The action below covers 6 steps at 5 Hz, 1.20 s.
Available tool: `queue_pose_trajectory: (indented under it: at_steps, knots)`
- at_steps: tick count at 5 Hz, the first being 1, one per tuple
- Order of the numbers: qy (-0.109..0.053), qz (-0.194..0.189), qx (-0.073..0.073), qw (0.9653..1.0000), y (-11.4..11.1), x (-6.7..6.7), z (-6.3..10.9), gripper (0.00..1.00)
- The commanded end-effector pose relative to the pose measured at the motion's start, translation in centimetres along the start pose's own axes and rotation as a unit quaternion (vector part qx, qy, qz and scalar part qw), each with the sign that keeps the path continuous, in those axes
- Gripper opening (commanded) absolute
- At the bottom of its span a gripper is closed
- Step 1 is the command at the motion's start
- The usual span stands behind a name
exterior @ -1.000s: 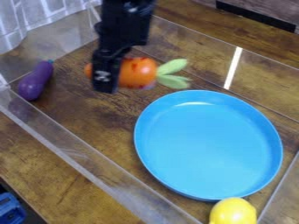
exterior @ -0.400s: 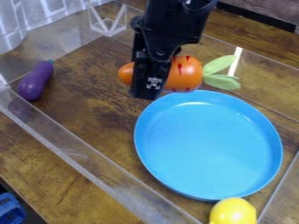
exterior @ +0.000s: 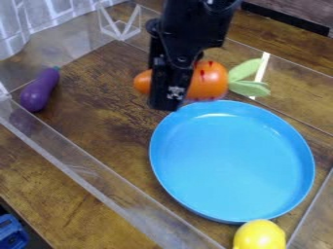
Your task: Move the carrot to the right side
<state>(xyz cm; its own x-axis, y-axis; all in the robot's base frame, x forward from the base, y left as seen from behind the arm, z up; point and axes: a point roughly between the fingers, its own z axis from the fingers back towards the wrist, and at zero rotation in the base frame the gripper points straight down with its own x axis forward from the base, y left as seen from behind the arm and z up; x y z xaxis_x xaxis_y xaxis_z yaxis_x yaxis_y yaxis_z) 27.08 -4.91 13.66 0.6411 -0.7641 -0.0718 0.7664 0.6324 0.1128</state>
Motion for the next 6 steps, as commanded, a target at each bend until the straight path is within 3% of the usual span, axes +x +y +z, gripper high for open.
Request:
queue_pose_trajectory:
  at_steps: [1,2,5,6]
  knots:
    - [-0.024,-0.007,0.014,0.9996,-0.6,1.1,1.1,0.0]
    - [-0.027,-0.008,0.016,0.9995,0.4,1.7,0.6,1.0]
    - [-0.044,0.009,0.018,0.9988,-0.7,4.5,-3.5,1.0]
    - [-0.06,-0.004,0.018,0.998,-1.3,4.8,-3.9,1.0]
